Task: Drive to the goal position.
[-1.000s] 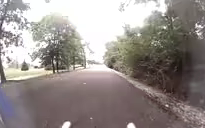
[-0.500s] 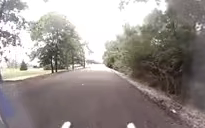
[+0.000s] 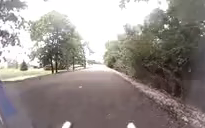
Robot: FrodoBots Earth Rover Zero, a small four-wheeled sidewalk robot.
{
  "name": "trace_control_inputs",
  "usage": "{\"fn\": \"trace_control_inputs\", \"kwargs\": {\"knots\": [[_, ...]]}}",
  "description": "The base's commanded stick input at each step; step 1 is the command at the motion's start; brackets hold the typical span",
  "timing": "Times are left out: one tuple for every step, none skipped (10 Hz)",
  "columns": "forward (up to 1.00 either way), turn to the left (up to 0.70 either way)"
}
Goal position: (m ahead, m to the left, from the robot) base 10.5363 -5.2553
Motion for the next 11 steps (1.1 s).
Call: {"fn": "trace_control_inputs", "kwargs": {"knots": [[0.60, 0.00], [0.60, 0.00], [0.60, 0.00], [0.60, 0.00], [0.60, 0.00], [0.60, 0.00], [0.60, 0.00], [0.60, 0.00], [0.60, 0.00], [0.60, 0.00], [0.60, 0.00]]}}
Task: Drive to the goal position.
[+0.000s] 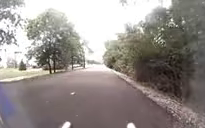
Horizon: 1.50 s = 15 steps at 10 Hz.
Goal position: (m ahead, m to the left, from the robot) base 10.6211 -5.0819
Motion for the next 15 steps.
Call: {"fn": "trace_control_inputs", "kwargs": {"knots": [[0.60, 0.00], [0.60, 0.00], [0.59, 0.00], [0.46, 0.00], [0.45, 0.00], [0.45, 0.00], [0.45, 0.00], [0.45, 0.00], [0.45, 0.00], [0.45, 0.00], [0.45, 0.00], [0.45, 0.00], [0.45, 0.00], [0.45, 0.00], [0.45, 0.00]]}}
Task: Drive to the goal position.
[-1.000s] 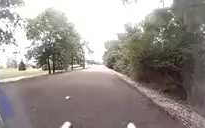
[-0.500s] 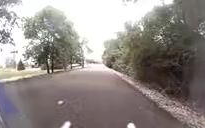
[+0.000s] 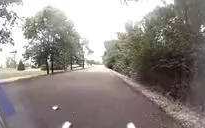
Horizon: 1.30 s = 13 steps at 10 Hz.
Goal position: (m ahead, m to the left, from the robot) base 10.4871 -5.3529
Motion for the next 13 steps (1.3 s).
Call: {"fn": "trace_control_inputs", "kwargs": {"knots": [[0.45, 0.00], [0.45, 0.00], [0.45, 0.00], [0.45, 0.00], [0.45, 0.00], [0.45, 0.00], [0.45, 0.00], [0.45, 0.00], [0.45, 0.00], [0.45, 0.00], [0.45, 0.00], [0.45, 0.02], [0.45, 0.18]]}}
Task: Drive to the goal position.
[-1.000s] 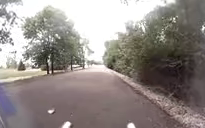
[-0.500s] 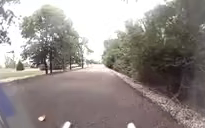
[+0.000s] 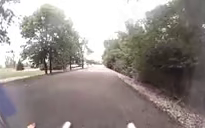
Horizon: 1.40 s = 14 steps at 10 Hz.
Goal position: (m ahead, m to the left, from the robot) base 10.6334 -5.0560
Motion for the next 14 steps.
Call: {"fn": "trace_control_inputs", "kwargs": {"knots": [[0.45, 0.27], [0.45, 0.17], [0.45, 0.03], [0.45, 0.00], [0.45, 0.00], [0.45, 0.00], [0.45, 0.00], [0.45, 0.00], [0.45, 0.00], [0.45, 0.00], [0.45, 0.00], [0.45, 0.00], [0.45, 0.00], [0.45, 0.00]]}}
